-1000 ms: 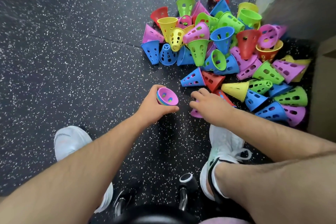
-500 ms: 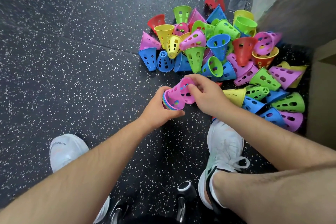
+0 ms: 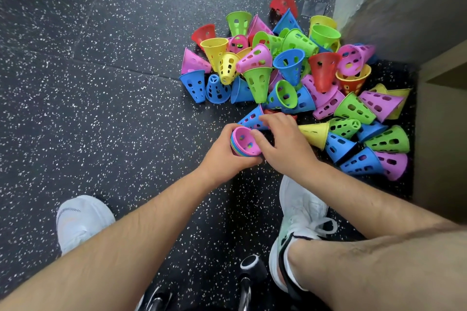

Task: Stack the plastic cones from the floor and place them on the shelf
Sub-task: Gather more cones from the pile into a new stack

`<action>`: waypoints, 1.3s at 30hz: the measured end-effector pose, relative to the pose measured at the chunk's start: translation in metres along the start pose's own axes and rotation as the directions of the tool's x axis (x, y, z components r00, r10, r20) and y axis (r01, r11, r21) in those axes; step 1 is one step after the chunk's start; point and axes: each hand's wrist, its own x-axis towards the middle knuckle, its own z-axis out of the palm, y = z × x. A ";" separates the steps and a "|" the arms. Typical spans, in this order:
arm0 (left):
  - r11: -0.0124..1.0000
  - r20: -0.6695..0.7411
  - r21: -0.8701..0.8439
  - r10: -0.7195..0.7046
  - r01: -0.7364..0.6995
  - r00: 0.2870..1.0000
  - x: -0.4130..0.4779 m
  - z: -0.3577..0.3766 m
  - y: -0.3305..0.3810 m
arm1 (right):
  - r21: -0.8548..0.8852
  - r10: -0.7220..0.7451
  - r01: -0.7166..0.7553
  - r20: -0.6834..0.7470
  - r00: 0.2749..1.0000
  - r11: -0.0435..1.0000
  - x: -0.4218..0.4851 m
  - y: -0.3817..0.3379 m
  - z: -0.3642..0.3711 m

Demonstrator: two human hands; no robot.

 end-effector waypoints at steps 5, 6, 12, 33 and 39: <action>0.999 -0.029 0.049 -0.012 0.013 1.000 0.004 -0.009 -0.001 | -0.099 0.083 -0.089 -0.065 0.994 0.991 0.018 0.005 0.002; 0.998 -0.033 0.054 -0.018 0.020 0.999 0.004 -0.011 -0.001 | -0.125 0.092 -0.098 -0.052 0.994 0.987 0.021 0.004 0.002; 0.997 -0.051 0.064 -0.041 0.044 0.998 0.005 -0.016 0.000 | -0.287 0.148 -0.149 -0.023 0.989 0.946 0.032 0.002 0.003; 0.995 -0.053 0.054 -0.080 0.083 0.995 0.006 -0.011 -0.003 | 0.221 -0.169 0.200 -0.153 0.974 0.954 0.000 0.005 -0.012; 0.998 -0.042 0.014 -0.062 0.063 0.997 0.008 -0.004 -0.001 | 0.270 -0.213 0.219 -0.053 0.976 0.937 -0.013 0.001 -0.008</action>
